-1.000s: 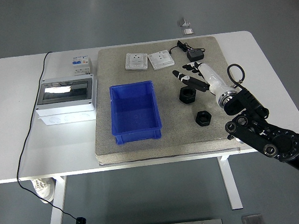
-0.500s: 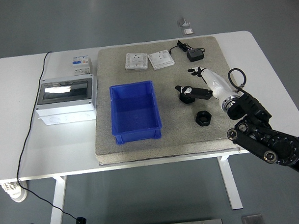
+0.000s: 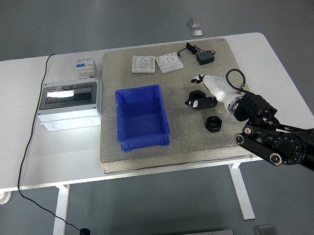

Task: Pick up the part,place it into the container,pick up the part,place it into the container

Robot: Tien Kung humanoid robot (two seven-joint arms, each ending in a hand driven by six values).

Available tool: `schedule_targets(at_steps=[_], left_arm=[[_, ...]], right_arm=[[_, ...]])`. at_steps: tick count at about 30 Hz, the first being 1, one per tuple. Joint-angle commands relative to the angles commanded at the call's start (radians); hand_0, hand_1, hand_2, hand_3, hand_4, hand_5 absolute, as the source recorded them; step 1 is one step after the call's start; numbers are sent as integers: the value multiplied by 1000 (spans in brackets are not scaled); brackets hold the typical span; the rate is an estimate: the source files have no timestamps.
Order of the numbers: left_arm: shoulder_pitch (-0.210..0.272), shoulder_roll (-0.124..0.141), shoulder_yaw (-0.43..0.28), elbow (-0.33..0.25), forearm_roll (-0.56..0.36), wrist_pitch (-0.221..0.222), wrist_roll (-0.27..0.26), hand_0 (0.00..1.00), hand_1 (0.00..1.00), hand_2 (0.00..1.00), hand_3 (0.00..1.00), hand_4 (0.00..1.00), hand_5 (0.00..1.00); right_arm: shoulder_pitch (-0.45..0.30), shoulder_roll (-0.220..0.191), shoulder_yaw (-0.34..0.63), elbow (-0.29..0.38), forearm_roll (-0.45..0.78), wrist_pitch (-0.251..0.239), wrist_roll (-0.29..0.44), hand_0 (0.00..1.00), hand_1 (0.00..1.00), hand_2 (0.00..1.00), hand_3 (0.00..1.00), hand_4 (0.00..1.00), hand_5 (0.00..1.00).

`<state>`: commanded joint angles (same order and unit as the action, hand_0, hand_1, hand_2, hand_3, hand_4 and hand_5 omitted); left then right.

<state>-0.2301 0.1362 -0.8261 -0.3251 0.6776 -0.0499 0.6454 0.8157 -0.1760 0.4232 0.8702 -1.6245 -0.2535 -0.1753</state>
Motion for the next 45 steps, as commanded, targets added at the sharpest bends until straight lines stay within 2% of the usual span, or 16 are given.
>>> schedule_targets(at_steps=[6, 13, 23, 36, 45], left_arm=[[-4, -1, -18, -2, 33, -11, 0, 720, 717, 689, 758, 927, 927], [0, 2, -8, -1, 20, -8, 0, 719, 717, 687, 755, 932, 927], [0, 0, -6, 0, 12, -5, -5, 721, 717, 685, 756, 941, 939], [-8, -4, -28, -2, 50, -3, -7, 721, 714, 680, 755, 941, 957], [-8, -8, -35, -3, 59, -2, -3, 721, 714, 679, 754, 941, 966]], right_arm=[[44, 37, -108, -68, 59, 8, -2, 863, 803, 748, 737, 824, 423], [72, 64, -174, -162, 133, -34, 38, 850, 772, 724, 713, 821, 417], [90, 75, -195, -209, 181, -80, 59, 831, 743, 707, 705, 817, 418], [135, 132, -397, -302, 326, -108, 45, 823, 711, 700, 687, 802, 408], [138, 115, -363, -299, 322, -169, 65, 814, 690, 683, 677, 786, 408]])
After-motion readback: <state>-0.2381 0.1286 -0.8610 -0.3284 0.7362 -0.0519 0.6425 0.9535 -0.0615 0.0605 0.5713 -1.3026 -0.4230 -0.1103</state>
